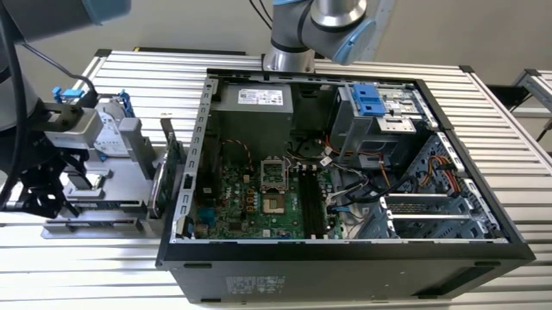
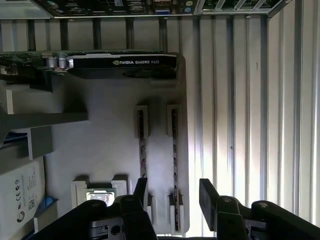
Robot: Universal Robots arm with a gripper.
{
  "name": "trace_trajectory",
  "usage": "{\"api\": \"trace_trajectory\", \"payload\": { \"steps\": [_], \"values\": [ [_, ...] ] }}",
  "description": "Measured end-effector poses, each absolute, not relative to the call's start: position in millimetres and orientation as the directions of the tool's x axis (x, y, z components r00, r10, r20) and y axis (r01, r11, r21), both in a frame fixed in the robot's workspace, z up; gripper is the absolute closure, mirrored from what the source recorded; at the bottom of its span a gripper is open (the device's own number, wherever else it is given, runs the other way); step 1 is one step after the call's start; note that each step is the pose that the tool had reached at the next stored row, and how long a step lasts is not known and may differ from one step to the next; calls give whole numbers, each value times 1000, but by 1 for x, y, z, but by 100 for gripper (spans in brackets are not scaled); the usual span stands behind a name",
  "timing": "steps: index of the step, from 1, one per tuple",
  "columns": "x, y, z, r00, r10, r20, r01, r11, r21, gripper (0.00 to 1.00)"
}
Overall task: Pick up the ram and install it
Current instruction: 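Pick up the ram and move it above insertion slot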
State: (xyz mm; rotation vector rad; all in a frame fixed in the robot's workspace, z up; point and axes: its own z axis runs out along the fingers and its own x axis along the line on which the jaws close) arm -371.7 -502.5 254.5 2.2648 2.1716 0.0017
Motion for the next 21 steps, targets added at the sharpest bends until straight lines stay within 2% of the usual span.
{"api": "trace_trajectory", "payload": {
  "steps": [21],
  "values": [
    [-372,-502,239,42,999,-2,999,-42,3,0]
  ]
}}
